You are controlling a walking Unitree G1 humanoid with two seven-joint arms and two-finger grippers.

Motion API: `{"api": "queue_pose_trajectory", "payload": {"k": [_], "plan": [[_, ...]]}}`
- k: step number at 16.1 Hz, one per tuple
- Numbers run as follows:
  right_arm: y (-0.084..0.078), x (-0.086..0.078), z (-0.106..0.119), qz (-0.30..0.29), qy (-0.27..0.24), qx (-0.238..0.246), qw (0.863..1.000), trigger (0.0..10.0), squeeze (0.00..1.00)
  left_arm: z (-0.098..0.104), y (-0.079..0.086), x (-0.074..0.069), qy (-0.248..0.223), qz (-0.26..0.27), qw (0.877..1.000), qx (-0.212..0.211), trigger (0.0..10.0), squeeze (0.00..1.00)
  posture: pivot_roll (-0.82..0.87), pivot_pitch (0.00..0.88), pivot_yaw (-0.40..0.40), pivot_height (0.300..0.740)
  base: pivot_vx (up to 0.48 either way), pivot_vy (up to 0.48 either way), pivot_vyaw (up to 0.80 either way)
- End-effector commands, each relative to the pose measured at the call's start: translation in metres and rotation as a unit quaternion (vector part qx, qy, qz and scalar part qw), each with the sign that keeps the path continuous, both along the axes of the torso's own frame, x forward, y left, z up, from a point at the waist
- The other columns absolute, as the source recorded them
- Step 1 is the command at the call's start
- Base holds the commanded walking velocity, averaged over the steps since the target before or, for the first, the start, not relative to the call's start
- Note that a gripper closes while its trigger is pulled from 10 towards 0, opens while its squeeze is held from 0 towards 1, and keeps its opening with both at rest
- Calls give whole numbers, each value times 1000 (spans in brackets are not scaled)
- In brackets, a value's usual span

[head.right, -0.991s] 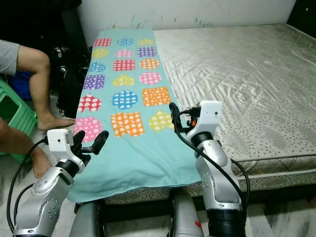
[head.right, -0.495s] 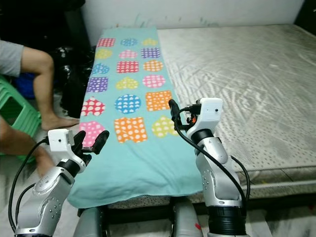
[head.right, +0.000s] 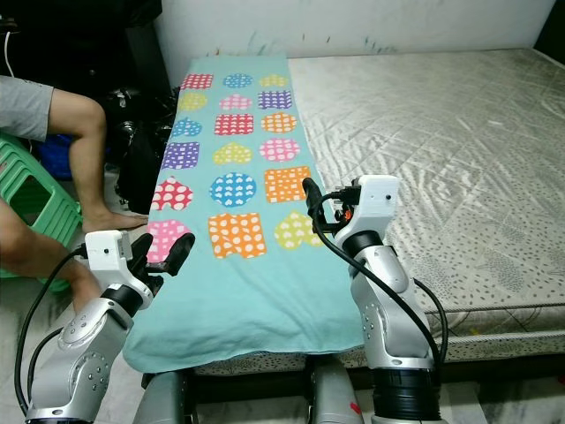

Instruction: Clean up the room

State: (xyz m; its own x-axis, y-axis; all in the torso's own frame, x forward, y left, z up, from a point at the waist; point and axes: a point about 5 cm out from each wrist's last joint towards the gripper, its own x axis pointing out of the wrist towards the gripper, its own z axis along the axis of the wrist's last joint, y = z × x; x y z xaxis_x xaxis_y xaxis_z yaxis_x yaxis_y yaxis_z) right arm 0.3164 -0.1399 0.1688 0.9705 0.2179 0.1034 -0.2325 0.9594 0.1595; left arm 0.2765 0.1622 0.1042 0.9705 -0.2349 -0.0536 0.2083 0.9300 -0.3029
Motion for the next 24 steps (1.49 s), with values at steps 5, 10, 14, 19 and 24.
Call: {"api": "queue_pose_trajectory", "payload": {"k": [5,10,14,19,24], "plan": [[3,1,5,11,-21,-9,1000,10000,0,-3,-4,5,5,-15,1000,13,10000,0,-114,0,21,613,0,0,0],[2,1,6,19,-28,-11,999,10000,0,-4,-3,5,5,-15,1000,14,10000,0,-112,0,19,648,0,0,0],[2,1,5,17,-30,-12,999,10000,0,-4,-4,5,5,-19,1000,14,10000,0,-116,0,22,703,0,0,0],[0,1,3,11,-29,-14,999,10000,0,-5,-4,6,6,-16,1000,14,10000,0,-116,0,25,740,0,0,0],[-2,3,-3,1,-25,-18,1000,10000,0,-7,-2,9,7,-5,1000,29,10000,0,-116,0,33,740,0,0,0]]}}
